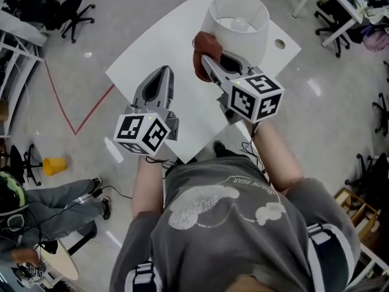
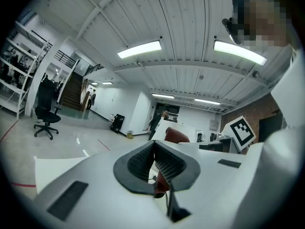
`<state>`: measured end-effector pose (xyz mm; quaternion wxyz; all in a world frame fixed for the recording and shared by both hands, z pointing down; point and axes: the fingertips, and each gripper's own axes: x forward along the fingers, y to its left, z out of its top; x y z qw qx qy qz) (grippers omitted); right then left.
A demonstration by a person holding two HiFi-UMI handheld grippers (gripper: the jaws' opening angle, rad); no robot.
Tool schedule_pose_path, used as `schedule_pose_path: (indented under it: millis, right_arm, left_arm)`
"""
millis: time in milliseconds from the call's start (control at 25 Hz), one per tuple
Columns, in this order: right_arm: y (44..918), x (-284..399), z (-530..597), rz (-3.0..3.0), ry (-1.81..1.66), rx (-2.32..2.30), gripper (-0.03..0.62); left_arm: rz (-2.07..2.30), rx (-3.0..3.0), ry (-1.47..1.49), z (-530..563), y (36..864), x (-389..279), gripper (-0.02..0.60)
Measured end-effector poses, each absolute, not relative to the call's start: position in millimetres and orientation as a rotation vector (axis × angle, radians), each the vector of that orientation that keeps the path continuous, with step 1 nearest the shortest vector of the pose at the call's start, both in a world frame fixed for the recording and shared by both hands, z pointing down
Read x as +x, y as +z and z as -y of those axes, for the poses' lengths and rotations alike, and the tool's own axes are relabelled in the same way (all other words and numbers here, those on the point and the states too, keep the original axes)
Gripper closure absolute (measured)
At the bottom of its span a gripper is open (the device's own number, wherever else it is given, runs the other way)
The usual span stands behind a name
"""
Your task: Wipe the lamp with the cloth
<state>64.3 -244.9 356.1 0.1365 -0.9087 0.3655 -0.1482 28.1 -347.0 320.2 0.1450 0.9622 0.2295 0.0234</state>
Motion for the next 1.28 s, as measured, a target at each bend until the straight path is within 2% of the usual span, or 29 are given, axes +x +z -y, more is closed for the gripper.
schedule_pose_path:
  millis: [680, 1280]
  right_arm:
    - [429.9, 60.6, 273.3, -0.621, -0.611, -2.715, 0.497]
    - [319.8, 109.4, 289.6, -0.345, -0.209, -2.809, 0.497]
  left_arm:
    - [-0.94, 2.647, 0.173, 405.8, 346.4, 54.9, 0.572]
    - [-1.252, 2.537, 0.097, 422.2, 313.8, 88.8, 0.572]
